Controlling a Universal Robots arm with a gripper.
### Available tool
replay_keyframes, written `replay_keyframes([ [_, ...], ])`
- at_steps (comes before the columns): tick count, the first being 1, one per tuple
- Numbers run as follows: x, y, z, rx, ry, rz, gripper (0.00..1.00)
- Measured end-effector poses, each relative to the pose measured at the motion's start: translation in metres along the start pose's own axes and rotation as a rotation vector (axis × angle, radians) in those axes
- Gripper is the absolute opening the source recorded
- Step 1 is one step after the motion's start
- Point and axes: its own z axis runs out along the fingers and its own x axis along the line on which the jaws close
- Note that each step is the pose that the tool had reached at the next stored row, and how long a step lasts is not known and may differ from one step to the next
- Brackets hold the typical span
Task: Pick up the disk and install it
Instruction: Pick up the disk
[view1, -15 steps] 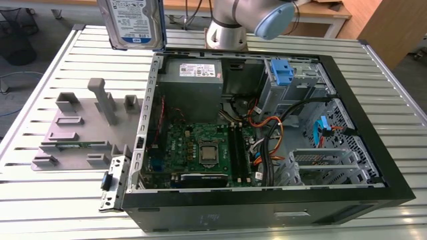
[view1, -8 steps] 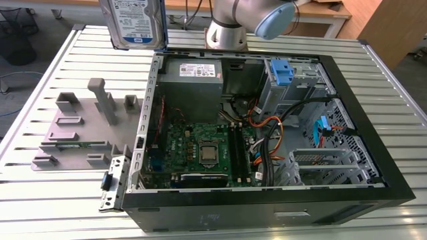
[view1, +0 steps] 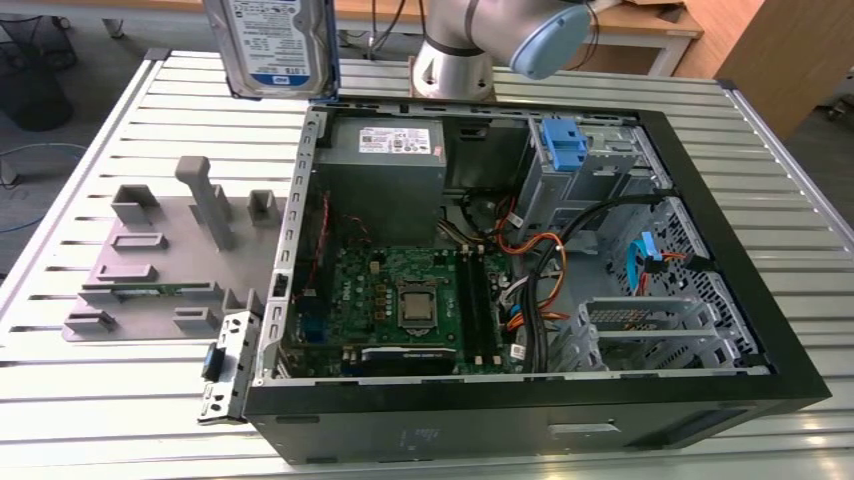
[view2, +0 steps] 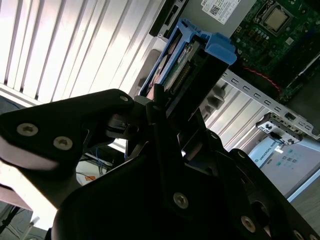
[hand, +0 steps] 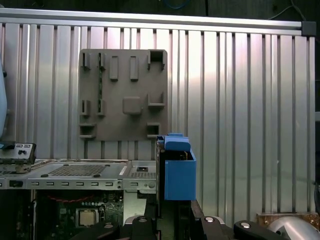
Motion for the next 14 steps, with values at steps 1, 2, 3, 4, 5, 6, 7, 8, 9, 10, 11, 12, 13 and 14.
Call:
replay_keyframes([
  [1, 0.0000, -0.0005, 0.0000, 0.0000, -0.0003, 0.000, 0.35],
  [2, 0.0000, -0.0011, 0.0000, 0.0000, -0.0006, 0.000, 0.35],
  [3, 0.0000, -0.0017, 0.0000, 0.0000, -0.0010, 0.000, 0.35],
  [4, 0.0000, -0.0023, 0.0000, 0.0000, -0.0014, 0.000, 0.35],
  [5, 0.0000, -0.0030, 0.0000, 0.0000, -0.0018, 0.000, 0.35],
  [6, 0.0000, -0.0037, 0.0000, 0.0001, -0.0022, 0.000, 0.35],
  [7, 0.0000, -0.0046, 0.0000, 0.0001, -0.0026, 0.000, 0.35],
  [8, 0.0000, -0.0056, -0.0001, 0.0000, -0.0029, 0.000, 0.35],
  [9, 0.0000, -0.0066, -0.0001, 0.0000, -0.0033, 0.000, 0.35],
  [10, 0.0000, -0.0076, -0.0001, 0.0000, -0.0036, 0.000, 0.35],
  [11, 0.0000, -0.0085, -0.0001, 0.0000, -0.0039, 0.000, 0.35],
  [12, 0.0000, -0.0094, -0.0001, 0.0000, -0.0042, 0.000, 0.35],
  [13, 0.0000, -0.0104, -0.0001, 0.0000, -0.0045, 0.000, 0.35],
  [14, 0.0000, -0.0112, -0.0001, 0.0000, -0.0048, 0.000, 0.35],
])
